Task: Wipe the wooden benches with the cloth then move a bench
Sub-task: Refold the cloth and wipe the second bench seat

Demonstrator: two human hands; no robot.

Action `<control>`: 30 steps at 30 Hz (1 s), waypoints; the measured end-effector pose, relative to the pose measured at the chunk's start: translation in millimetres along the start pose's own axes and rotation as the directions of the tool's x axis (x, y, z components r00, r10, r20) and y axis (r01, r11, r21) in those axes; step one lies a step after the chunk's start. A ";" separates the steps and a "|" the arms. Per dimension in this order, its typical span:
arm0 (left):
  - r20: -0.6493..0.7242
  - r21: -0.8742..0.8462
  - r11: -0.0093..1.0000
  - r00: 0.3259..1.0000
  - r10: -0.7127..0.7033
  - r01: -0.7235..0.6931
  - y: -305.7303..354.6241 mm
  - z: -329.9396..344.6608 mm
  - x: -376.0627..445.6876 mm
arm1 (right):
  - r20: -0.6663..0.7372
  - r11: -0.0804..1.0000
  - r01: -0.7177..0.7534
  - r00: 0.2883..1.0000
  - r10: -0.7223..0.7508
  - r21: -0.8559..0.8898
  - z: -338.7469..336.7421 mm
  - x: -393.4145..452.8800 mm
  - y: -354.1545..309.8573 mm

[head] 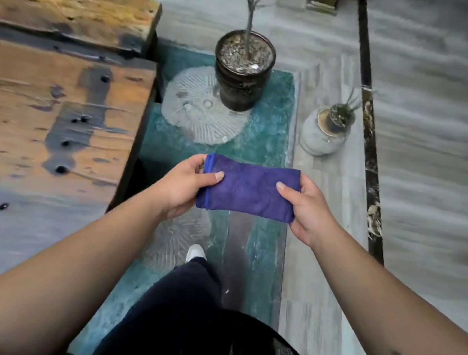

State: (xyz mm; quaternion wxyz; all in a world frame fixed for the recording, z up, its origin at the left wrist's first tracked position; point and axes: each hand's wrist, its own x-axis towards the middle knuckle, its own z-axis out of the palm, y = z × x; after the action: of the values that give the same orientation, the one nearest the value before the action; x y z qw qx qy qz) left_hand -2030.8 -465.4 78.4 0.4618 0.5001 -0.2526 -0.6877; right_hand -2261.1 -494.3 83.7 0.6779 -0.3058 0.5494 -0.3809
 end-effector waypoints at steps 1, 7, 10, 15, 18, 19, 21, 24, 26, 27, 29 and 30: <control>-0.020 0.006 1.000 1.000 0.006 -0.006 18.2 -9.3 14.0 | -0.008 1.000 -0.006 1.000 0.006 0.001 15.3 18.9 -10.8; -0.153 0.102 0.987 0.978 0.141 -0.126 117.2 -48.2 87.5 | 0.085 0.999 0.035 0.996 -0.032 -0.038 97.5 112.8 -80.8; -0.238 0.101 0.983 0.956 0.172 -0.152 148.2 -66.6 121.6 | 0.127 0.996 0.063 0.990 -0.056 -0.054 128.6 162.0 -110.4; -0.387 0.051 0.981 0.902 0.193 -0.188 181.3 -89.5 188.4 | 0.195 0.979 0.113 0.978 -0.079 -0.170 170.0 254.6 -140.0; -0.483 0.021 0.980 0.856 0.183 -0.198 201.4 -107.3 240.0 | 0.277 0.950 0.165 0.957 -0.089 -0.265 196.1 329.9 -157.8; -0.505 0.017 0.980 0.845 0.179 -0.198 208.1 -112.3 255.2 | 0.304 0.929 0.184 0.949 -0.083 -0.320 204.6 354.0 -165.6; -0.551 0.030 0.982 0.817 0.173 -0.188 224.9 -120.9 281.6 | 0.355 0.868 0.232 0.932 -0.070 -0.439 225.4 398.0 -181.8; -0.611 -0.003 0.986 0.781 0.129 -0.165 246.3 -139.8 317.8 | 0.447 0.777 0.314 0.893 -0.047 -0.546 259.4 451.8 -201.9; -0.646 -0.039 0.991 0.760 0.072 -0.128 258.0 -156.3 338.9 | 0.469 0.739 0.320 0.883 -0.005 -0.593 288.1 482.1 -213.2; -0.668 -0.040 0.994 0.743 0.051 -0.103 262.5 -166.4 348.4 | 0.474 0.725 0.312 0.880 0.024 -0.615 304.4 497.1 -216.3; -0.712 -0.025 0.996 0.701 0.039 -0.082 270.2 -189.0 365.3 | 0.494 0.701 0.303 0.865 0.081 -0.646 336.8 526.5 -215.3; -0.727 -0.022 0.996 0.686 0.042 -0.085 274.5 -201.3 373.8 | 0.504 0.684 0.308 0.857 0.101 -0.661 353.4 541.7 -211.9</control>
State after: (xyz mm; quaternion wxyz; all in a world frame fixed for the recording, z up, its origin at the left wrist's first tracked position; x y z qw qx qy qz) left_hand -1767.8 -896.6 55.7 0.5608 0.7093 -0.0480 -0.4244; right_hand -1896.3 -1068.3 56.9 0.5968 -0.6672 0.4387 -0.0793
